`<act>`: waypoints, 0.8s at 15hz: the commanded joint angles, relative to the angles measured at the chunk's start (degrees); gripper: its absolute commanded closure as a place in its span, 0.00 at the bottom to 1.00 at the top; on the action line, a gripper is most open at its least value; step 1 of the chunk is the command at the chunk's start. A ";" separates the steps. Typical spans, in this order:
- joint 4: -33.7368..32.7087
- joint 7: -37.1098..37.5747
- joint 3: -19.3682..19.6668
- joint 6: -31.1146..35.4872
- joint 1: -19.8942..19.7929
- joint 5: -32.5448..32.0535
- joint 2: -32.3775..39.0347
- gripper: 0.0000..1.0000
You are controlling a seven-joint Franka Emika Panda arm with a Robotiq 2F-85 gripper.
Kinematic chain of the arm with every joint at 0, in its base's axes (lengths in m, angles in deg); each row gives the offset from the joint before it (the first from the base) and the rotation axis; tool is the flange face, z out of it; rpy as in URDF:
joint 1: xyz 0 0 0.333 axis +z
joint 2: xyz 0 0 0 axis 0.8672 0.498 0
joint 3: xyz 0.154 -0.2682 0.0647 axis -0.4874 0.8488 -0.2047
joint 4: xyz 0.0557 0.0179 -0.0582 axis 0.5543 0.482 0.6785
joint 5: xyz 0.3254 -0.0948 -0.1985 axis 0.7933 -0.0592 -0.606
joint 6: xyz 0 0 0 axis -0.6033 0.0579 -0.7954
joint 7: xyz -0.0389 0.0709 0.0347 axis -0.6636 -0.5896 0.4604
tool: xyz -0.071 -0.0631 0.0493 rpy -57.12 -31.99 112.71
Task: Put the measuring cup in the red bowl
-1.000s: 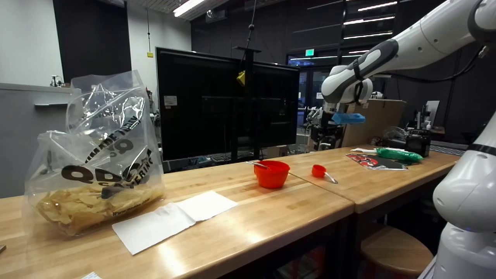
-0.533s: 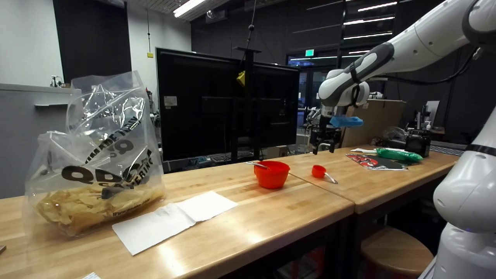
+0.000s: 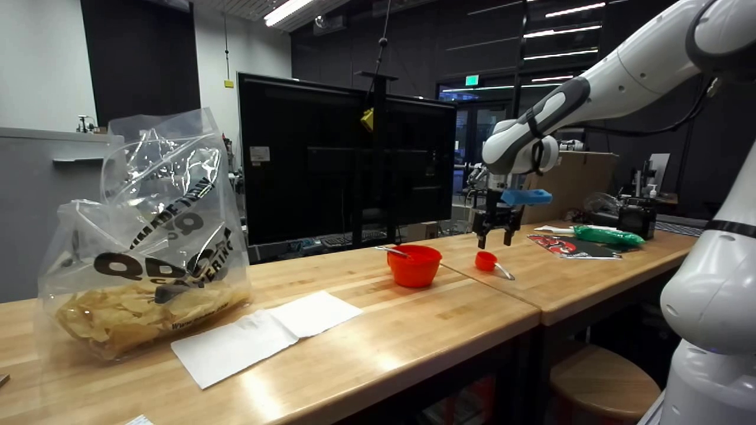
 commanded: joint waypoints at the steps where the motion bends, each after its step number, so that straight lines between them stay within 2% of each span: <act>1: 0.35 1.13 0.20 -0.94 0.26 0.34 -0.19 0.00; 12: 0.05 3.05 0.30 -3.88 0.23 1.97 -0.91 0.00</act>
